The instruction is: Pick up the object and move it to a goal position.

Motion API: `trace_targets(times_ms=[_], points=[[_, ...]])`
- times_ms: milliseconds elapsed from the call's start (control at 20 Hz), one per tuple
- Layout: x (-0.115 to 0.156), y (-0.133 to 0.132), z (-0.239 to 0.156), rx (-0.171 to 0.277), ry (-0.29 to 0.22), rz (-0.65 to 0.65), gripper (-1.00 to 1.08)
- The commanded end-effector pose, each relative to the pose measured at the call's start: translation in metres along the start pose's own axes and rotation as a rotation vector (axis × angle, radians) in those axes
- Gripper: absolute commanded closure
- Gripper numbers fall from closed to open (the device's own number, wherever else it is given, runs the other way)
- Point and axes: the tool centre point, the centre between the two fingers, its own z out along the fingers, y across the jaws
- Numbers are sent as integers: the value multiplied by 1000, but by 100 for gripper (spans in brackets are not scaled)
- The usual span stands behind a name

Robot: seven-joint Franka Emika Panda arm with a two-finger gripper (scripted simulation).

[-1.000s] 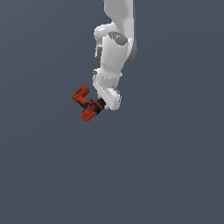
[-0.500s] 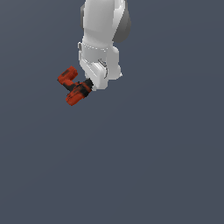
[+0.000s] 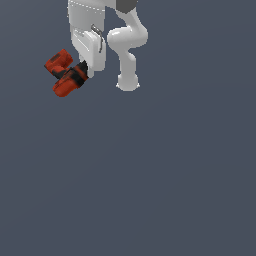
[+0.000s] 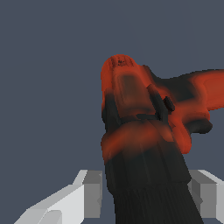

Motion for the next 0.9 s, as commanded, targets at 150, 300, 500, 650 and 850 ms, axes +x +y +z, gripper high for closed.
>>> trace_targets(times_ms=[150, 300, 500, 650, 850], points=[[24, 14, -39, 5, 3, -1, 108], [33, 19, -53, 5, 4, -2, 108], [40, 23, -64, 5, 5, -3, 108], [43, 24, -67, 5, 5, -3, 108], [41, 24, -65, 1, 2, -3, 108]])
